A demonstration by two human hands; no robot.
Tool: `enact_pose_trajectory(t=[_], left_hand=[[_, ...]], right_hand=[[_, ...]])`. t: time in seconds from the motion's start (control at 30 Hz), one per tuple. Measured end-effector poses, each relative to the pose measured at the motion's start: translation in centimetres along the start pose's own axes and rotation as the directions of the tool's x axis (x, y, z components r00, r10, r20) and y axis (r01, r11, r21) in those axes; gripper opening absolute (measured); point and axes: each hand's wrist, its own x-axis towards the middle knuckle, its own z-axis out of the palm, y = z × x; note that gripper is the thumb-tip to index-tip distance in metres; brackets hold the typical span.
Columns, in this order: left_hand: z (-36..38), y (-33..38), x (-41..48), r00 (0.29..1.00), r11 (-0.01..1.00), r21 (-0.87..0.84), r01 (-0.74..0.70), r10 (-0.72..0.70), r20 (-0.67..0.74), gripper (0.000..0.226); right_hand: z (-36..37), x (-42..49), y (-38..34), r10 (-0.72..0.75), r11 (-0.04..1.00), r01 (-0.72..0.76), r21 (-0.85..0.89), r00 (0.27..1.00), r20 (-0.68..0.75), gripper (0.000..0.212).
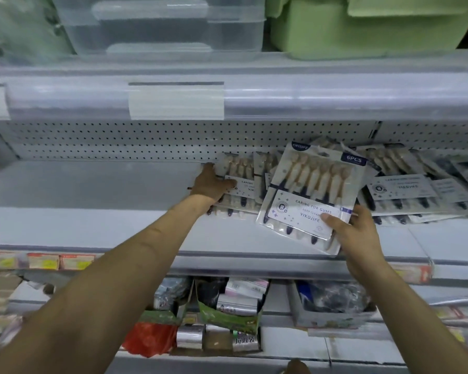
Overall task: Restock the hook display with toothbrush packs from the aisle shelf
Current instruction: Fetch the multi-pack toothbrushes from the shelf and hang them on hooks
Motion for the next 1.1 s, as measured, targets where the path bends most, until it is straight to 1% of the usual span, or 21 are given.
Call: enact_pose_trajectory(t=[0.03, 0.1, 0.17, 0.23, 0.3, 0.37, 0.5, 0.57, 0.63, 0.8, 0.93, 1.03, 1.1], left_hand=[[-0.1, 0.0, 0.2, 1.0, 0.997, -0.074, 0.008, -0.008, -0.003, 0.058], [-0.2, 0.1, 0.0, 1.0, 0.986, -0.164, 0.009, -0.01, -0.009, 0.054], [-0.4, 0.2, -0.2, 1.0, 0.977, -0.212, 0.002, -0.003, -0.005, 0.045], [-0.8, 0.1, -0.3, 1.0, 0.969, -0.244, 0.025, -0.023, 0.014, 0.038], [-1.1, -0.3, -0.3, 0.997, 0.95, -0.303, 0.073, -0.063, 0.044, 0.048], [-1.4, -0.7, -0.6, 0.996, 0.933, -0.35, 0.087, -0.076, 0.046, 0.057], [-2.4, -0.9, -3.1, 0.996, 0.874, -0.479, 0.081, -0.081, 0.021, 0.052], [-3.1, -1.2, -4.7, 0.995, 0.845, -0.528, 0.086, -0.102, 0.0, 0.052], [-3.9, -1.7, -6.4, 0.987, 0.805, -0.58, 0.12, -0.158, -0.014, 0.053], [-6.9, -3.5, -10.9, 0.969, 0.763, -0.612, 0.209, -0.246, 0.024, 0.067], [-9.1, -3.9, -14.6, 0.971, 0.746, -0.634, 0.206, -0.236, 0.038, 0.072], [-9.9, -3.8, -18.0, 0.975, 0.709, -0.673, 0.21, -0.206, 0.088, 0.065], [-10.1, -3.9, -20.0, 0.974, 0.716, -0.662, 0.222, -0.188, 0.123, 0.067]], right_hand=[[0.0, 0.0, -0.1, 0.004, 1.0, -0.004, 0.02, 1.0, 0.005, 0.044], [-0.1, -0.1, -0.4, 0.02, 0.999, -0.021, 0.05, 1.0, 0.009, 0.045], [-0.2, -0.1, -0.5, 0.043, 0.997, -0.043, 0.064, 0.999, 0.006, 0.045], [-0.2, -0.1, -0.6, 0.061, 0.996, -0.061, 0.072, 0.998, 0.0, 0.047], [-0.2, -0.2, -0.8, 0.067, 0.995, -0.067, 0.08, 0.998, 0.0, 0.047], [-0.2, -0.4, -1.0, 0.067, 0.995, -0.066, 0.073, 0.998, -0.007, 0.047], [-0.3, -0.8, -1.9, 0.049, 0.994, -0.043, 0.104, 0.997, -0.055, 0.033], [-0.1, -1.4, -2.6, 0.038, 0.993, -0.03, 0.118, 0.997, -0.071, 0.033], [0.2, -2.2, -3.3, 0.04, 0.989, -0.03, 0.143, 0.997, -0.063, 0.036], [-0.1, -5.3, -4.2, 0.099, 0.981, -0.094, 0.172, 0.995, -0.023, 0.041], [-0.9, -8.9, -4.6, 0.147, 0.965, -0.151, 0.214, 0.988, 0.038, 0.052], [-2.1, -11.5, -4.5, 0.174, 0.964, -0.179, 0.196, 0.984, 0.041, 0.056], [-3.3, -13.3, -4.4, 0.185, 0.959, -0.19, 0.212, 0.982, 0.046, 0.06]])
